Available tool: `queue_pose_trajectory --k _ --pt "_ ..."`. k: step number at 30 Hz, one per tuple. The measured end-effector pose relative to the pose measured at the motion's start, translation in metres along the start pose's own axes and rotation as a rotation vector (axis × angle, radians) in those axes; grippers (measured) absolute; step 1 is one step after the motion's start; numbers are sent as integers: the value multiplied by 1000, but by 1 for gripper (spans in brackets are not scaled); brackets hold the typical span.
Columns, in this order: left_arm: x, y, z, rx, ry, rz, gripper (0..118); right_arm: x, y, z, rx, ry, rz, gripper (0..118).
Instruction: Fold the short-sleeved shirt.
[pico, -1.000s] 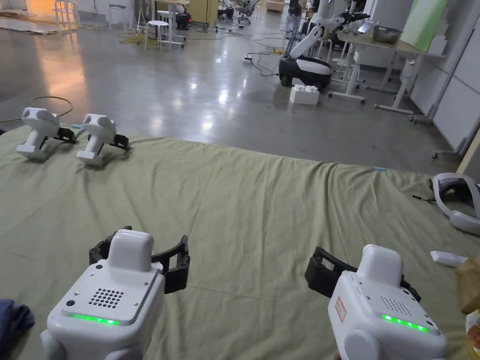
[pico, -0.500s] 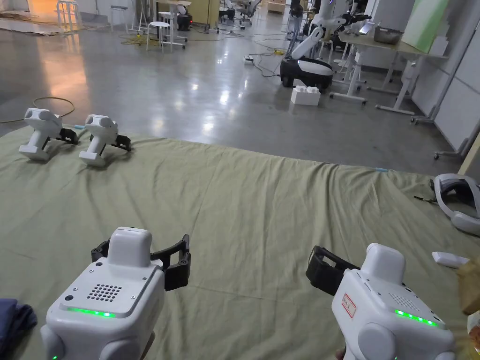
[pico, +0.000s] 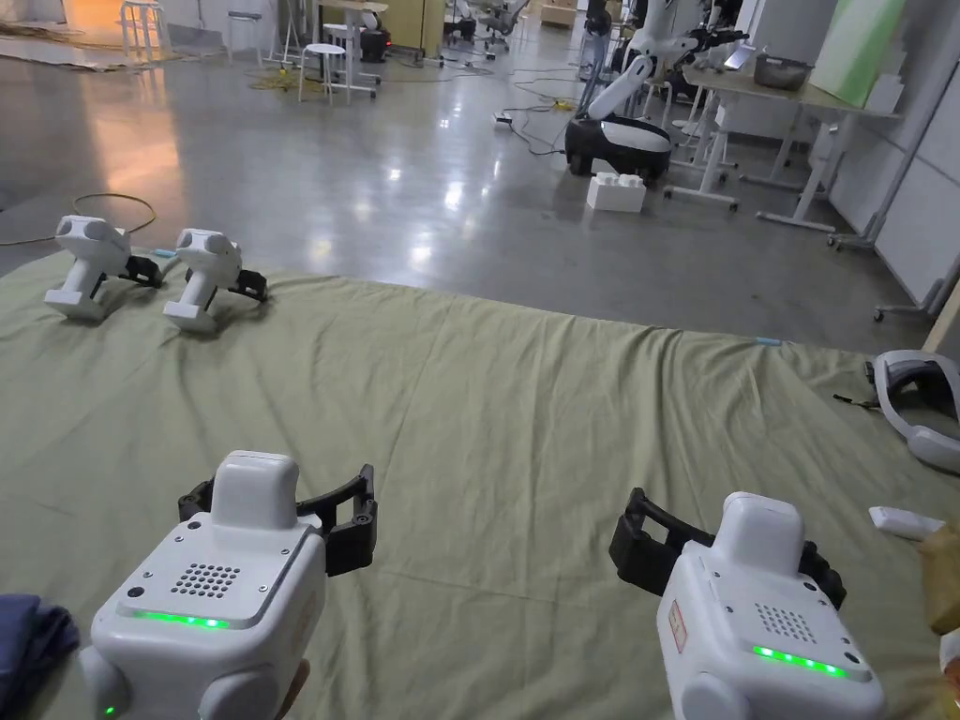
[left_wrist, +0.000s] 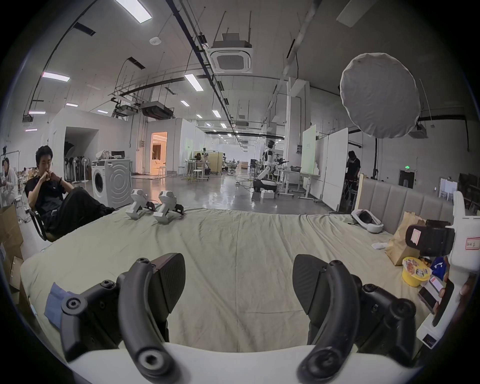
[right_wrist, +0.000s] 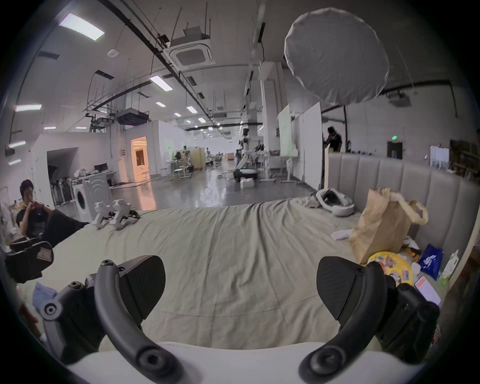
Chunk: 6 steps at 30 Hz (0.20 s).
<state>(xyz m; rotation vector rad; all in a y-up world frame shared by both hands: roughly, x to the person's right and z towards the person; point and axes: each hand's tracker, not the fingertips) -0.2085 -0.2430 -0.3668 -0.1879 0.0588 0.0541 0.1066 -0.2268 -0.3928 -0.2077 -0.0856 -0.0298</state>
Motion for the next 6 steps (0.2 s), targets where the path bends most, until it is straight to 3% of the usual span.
queue_pose_trajectory --k 6 --pt "2 -5 1 -7 5 -17 95 -6 -6 -3 -27 28 52 117"
